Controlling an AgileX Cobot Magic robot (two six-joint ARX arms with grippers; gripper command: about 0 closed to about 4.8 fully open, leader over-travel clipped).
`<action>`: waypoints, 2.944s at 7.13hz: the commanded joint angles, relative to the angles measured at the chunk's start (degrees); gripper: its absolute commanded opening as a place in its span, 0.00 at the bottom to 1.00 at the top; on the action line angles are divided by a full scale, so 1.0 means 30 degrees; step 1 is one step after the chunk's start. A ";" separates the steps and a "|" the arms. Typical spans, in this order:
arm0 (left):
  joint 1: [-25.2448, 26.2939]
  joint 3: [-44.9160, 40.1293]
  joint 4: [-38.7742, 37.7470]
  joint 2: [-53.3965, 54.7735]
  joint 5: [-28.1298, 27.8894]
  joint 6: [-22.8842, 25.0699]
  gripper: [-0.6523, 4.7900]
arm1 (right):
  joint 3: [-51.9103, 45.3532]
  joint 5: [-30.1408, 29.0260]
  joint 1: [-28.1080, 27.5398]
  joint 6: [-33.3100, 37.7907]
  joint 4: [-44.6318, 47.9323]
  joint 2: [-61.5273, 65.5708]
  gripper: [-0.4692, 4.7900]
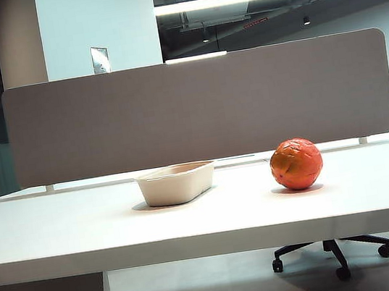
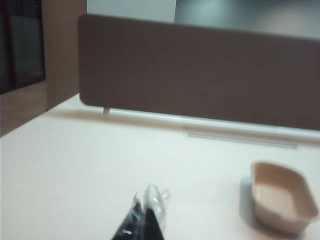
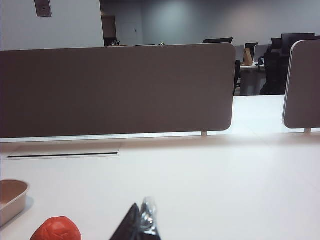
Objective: Pick up the orange and place it into the paper lunchbox.
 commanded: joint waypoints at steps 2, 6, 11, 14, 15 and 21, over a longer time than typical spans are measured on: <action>-0.0022 0.5209 -0.0299 0.3745 0.0000 -0.0663 0.11 | 0.4896 -0.0408 0.0058 0.0073 0.0299 0.5668 0.09; -0.7876 1.6152 -0.5952 1.7158 0.5982 0.2062 0.11 | 1.0768 -0.3971 0.4736 0.0219 0.0692 1.7427 0.09; -0.7876 1.6152 -0.6601 1.7158 0.6353 0.2514 0.11 | 1.0768 -0.4539 0.4736 0.0197 0.0503 1.8105 1.00; -0.7876 1.6152 -0.6645 1.7158 0.6972 0.2506 0.11 | 1.0768 -0.4546 0.4721 -0.1683 0.3694 2.1434 1.00; -0.7876 1.6152 -0.7533 1.7194 0.6739 0.2506 0.11 | 1.0768 -0.5442 0.4721 -0.1668 0.6047 2.5150 1.00; -0.7847 1.6152 -0.9435 1.7289 0.2157 0.2433 0.11 | 1.0848 -0.4838 0.4466 -0.1574 1.2815 3.3208 1.00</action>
